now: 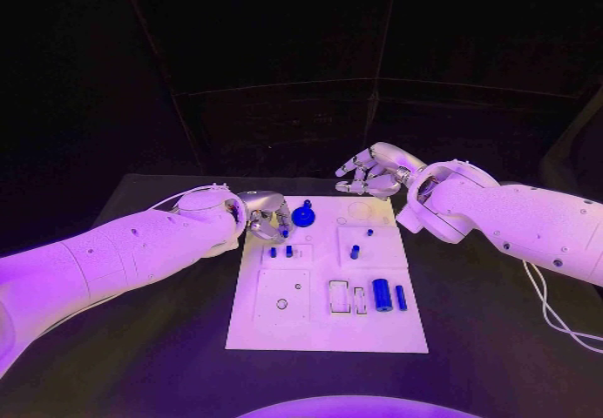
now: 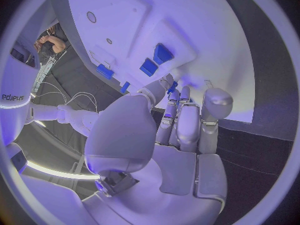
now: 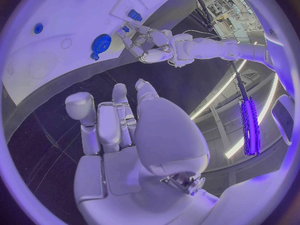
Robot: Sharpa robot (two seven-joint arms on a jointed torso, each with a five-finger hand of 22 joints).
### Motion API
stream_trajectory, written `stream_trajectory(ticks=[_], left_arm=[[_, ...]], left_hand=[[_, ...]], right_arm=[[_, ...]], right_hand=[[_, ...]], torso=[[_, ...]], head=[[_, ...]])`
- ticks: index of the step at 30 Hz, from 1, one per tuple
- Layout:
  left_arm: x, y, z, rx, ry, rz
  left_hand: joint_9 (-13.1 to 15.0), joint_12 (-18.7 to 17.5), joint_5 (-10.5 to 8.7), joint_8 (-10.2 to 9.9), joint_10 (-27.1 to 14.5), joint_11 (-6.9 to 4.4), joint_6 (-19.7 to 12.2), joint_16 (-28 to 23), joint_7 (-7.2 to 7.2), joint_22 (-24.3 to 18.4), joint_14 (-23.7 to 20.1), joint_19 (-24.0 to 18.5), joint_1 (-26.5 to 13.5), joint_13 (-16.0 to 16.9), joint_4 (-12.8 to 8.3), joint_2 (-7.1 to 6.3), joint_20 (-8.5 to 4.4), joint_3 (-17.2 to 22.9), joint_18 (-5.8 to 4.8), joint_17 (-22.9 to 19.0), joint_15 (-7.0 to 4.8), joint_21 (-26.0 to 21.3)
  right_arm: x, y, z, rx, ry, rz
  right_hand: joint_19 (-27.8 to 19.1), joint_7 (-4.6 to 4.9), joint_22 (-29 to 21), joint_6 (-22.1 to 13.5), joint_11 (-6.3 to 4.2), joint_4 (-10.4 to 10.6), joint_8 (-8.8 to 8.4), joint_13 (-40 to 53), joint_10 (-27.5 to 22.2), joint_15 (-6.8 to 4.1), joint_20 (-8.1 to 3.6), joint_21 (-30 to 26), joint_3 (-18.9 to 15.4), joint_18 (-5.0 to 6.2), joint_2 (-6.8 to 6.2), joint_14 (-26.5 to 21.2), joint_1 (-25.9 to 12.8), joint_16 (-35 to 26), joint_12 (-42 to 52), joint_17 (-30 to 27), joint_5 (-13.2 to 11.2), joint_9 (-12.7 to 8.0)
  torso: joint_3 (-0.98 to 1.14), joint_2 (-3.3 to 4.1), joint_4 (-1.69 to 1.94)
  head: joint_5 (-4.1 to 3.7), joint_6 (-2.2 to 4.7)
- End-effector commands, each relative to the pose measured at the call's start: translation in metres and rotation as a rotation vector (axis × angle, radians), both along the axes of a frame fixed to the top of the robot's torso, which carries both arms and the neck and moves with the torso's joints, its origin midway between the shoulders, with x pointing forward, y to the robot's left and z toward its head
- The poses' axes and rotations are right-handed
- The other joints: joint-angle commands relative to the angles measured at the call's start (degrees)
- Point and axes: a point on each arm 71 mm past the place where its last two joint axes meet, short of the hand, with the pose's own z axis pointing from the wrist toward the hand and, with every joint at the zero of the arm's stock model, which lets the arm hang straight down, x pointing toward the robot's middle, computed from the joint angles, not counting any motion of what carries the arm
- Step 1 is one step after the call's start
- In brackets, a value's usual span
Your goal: Assemble the parts on the task board
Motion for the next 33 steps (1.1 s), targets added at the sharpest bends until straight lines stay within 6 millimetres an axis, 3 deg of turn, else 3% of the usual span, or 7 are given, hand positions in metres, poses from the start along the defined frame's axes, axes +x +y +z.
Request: stream_trajectory(ticks=[1,10,18,20,24,28,33], left_arm=[[0.0,0.002,0.002,-0.01,-0.013,0.011],[-0.004,0.016,0.009,-0.116,-0.028,0.038],[-0.009,0.042,0.024,-0.486,0.043,0.16],[-0.011,0.052,0.031,-0.673,0.075,0.208],[-0.012,0.061,0.035,-0.887,0.161,0.251],[-0.014,0.064,0.038,-1.042,0.233,0.276],[-0.018,0.062,0.04,-1.17,0.304,0.301]], left_hand=[[-0.02,-0.32,-0.16,-0.32,-0.39,-0.15,-0.38,-0.17,-0.06,-0.02,-0.06,-0.22,-0.12,0.09,-0.02,-0.64,0.18,-0.36,-0.22,-0.05,0.25,-0.16],[-0.03,-0.4,-0.15,-0.95,-0.94,0.08,-1.08,-0.35,0.29,-0.77,-0.21,-0.63,0.31,0.18,-0.14,-0.61,0.37,-0.77,-0.01,-0.66,0.41,-0.95],[0.01,-0.81,-0.14,-2.13,-3.13,0.57,-2.52,-2.18,0.8,-4.4,-1.66,-2.77,0.63,0.18,0.04,-0.32,0.78,-1.84,0.84,-4.15,0.81,-4.75],[0.12,-1.03,-0.21,-2.18,-4.82,1.04,-2.2,-6.76,1.21,-10.97,-5.11,-7.04,0.95,0.19,0.19,0.23,1.11,-2.34,2.27,-11.67,1.18,-11.71],[0.23,0.82,-0.08,-1.98,-2.61,0.95,-1.49,-9.26,1.39,-14.06,-7.07,-9.2,0.42,0.83,1.23,1.77,1.3,-2.56,2.95,-15.73,1.25,-15.22],[0.31,2.68,-0.1,-1.58,-0.31,0.42,-0.45,-13.0,1.06,-16.72,-10.15,-11.35,0.24,1.28,1.75,2.47,1.13,-2.81,3.46,-21.41,0.91,-18.55],[0.24,3.5,-0.11,-1.51,-0.05,0.31,-0.08,-17.44,0.96,-17.85,-13.67,-12.61,0.23,1.28,1.96,2.64,1.03,-3.17,3.41,-27.72,0.86,-20.47]], right_arm=[[0.0,-0.001,0.001,0.002,-0.001,0.001],[0.006,-0.015,-0.005,-0.11,0.006,-0.004],[0.005,-0.03,-0.012,-0.35,-0.099,0.033],[0.001,-0.032,-0.016,-0.443,-0.144,0.051],[-0.006,-0.034,-0.026,-0.536,-0.187,0.06],[-0.014,-0.033,-0.037,-0.602,-0.222,0.073],[-0.019,-0.03,-0.046,-0.649,-0.239,0.091]], right_hand=[[-0.22,-0.14,-0.15,-0.39,0.0,0.4,0.22,-0.24,-0.62,-0.34,0.06,-0.35,0.08,0.6,0.49,0.73,0.11,-0.29,-0.29,-0.11,0.26,-0.04],[-7.32,-0.04,-12.37,1.68,0.26,-0.95,1.54,-7.78,-7.01,-0.06,0.28,-8.73,1.55,2.69,-0.17,-3.76,4.82,-10.93,-9.72,-11.56,-0.87,0.24],[-5.7,0.01,-12.11,4.55,0.86,-1.18,2.08,-23.13,-5.54,0.43,0.49,-9.21,4.11,2.53,-1.66,-2.55,9.06,-13.15,-25.63,-13.27,-3.99,-0.03],[-5.18,-0.48,-11.51,5.3,0.84,-1.33,1.88,-25.7,-5.14,0.35,0.4,-8.86,4.77,2.43,-2.02,-2.06,9.81,-12.7,-27.83,-12.67,-5.79,-0.11],[-3.68,-0.88,-9.46,5.55,0.68,-1.36,1.06,-28.92,-3.72,0.24,0.11,-7.44,5.64,2.05,-2.61,-0.83,10.33,-10.62,-29.94,-10.29,-6.42,-0.28],[-2.74,-0.88,-8.23,5.47,0.8,-1.23,0.34,-30.91,-3.5,0.28,0.0,-6.55,6.11,1.83,-3.03,-0.1,10.31,-9.4,-31.34,-8.92,-6.95,-0.32],[-2.38,-0.73,-7.76,5.36,1.01,-1.26,-0.36,-32.75,-3.68,0.46,0.05,-6.2,6.62,1.74,-3.39,0.11,10.4,-9.19,-32.65,-8.67,-7.49,-0.35]], torso=[[-0.04,-0.02,0.0],[-0.06,-0.14,0.12],[-0.06,-0.11,-0.01],[-0.14,-0.1,0.03],[-0.23,-0.13,0.27],[-0.37,-0.08,0.12],[-0.27,-0.08,0.09]], head=[[-0.05,0.07],[-0.11,0.22],[-0.44,0.84],[-1.71,1.18],[-3.54,1.53],[-4.07,1.73],[-4.62,1.75]])
